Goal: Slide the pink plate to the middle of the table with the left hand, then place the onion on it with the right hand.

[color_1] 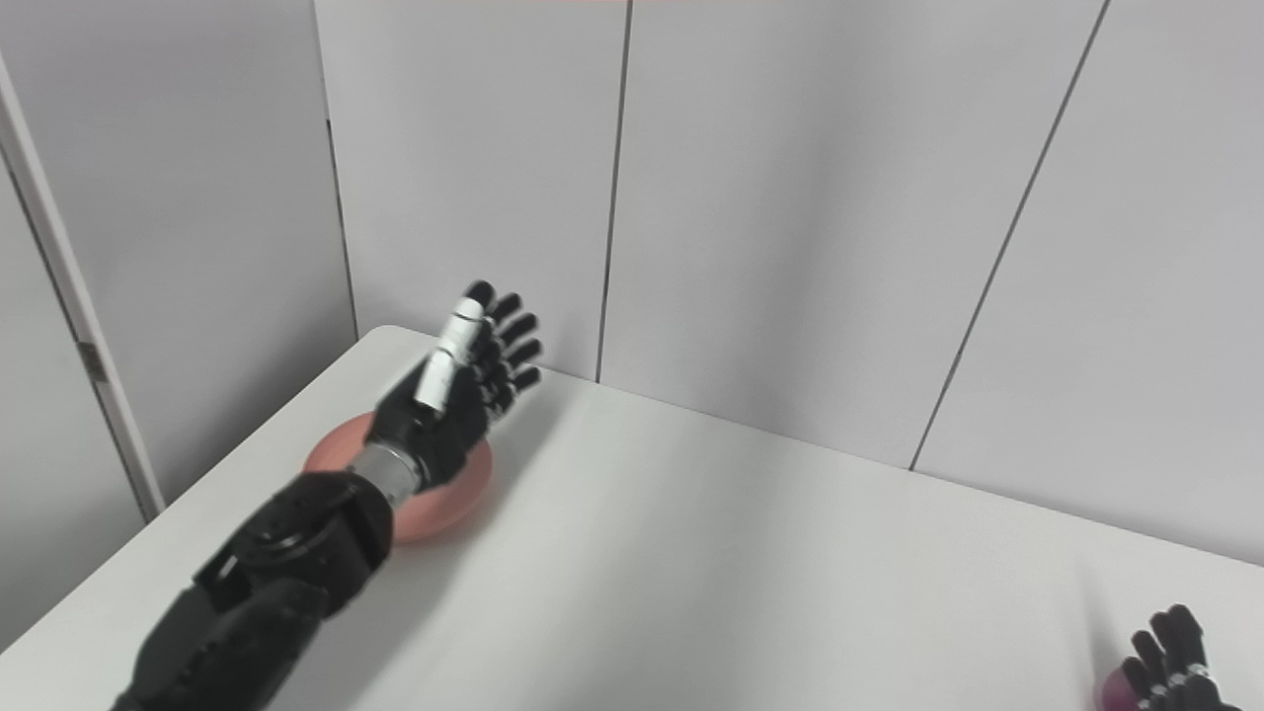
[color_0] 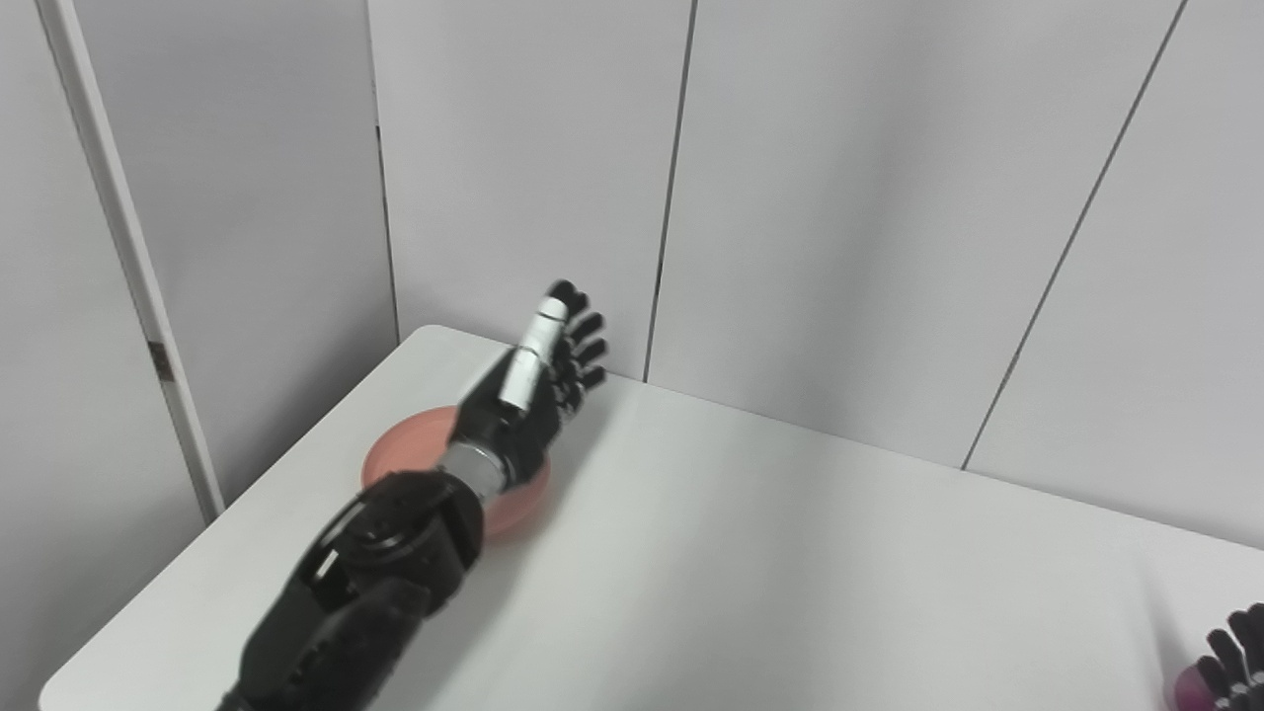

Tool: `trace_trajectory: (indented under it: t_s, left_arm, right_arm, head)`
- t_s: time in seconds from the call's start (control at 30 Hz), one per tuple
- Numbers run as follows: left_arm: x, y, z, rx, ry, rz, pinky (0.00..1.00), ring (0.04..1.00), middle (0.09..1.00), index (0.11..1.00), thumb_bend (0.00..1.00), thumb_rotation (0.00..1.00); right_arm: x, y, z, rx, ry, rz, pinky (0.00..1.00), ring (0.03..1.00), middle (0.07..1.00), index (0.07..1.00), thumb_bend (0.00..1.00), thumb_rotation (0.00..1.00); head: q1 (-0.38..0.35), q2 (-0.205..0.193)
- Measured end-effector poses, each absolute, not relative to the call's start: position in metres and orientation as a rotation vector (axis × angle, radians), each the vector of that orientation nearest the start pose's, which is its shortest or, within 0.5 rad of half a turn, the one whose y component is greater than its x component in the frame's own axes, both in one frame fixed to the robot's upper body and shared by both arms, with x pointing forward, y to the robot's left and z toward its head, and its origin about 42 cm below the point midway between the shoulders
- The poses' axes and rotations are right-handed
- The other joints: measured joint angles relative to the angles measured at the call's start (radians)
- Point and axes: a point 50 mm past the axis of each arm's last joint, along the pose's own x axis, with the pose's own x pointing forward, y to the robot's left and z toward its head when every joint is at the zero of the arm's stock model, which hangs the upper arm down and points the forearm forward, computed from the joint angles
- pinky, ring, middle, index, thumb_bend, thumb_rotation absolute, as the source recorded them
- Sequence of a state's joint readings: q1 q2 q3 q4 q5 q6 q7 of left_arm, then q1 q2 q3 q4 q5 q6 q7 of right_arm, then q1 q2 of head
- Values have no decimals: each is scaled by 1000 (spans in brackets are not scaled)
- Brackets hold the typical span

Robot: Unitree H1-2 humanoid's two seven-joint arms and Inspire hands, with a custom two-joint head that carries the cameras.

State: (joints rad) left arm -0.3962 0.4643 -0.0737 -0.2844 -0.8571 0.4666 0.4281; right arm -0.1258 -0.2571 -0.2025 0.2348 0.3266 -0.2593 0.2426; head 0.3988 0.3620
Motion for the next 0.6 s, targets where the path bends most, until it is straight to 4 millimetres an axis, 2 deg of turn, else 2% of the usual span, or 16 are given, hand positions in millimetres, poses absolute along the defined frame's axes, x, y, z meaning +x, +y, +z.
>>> trace_trajectory:
  t_s: [0.17,0.33,0.47,0.6]
  left_arm:
    - [377,308,280,-244,-7,-67,1000,984,960,970,679,994]
    - [388,336,285,-187,-19,-31,1000,948,933,944,703,999]
    - [391,357,295,-151,-39,12,1000,954,931,940,693,1000]
    - [395,376,294,-134,-23,26,1000,951,916,923,677,1000]
  right_arm:
    - [317,-346,112,49,-216,8,1000,1000,1000,1000,804,1000]
    - [317,-346,112,49,-216,8,1000,1000,1000,1000,837,1000]
    - [317,-346,112,50,-215,15,1000,1000,1000,1000,798,1000]
    - [318,-347,111,51,-211,15,1000,1000,1000,1000,836,1000]
  head:
    - [2,-2]
    - [5,-3]
    - [12,-3]
    - [11,-6]
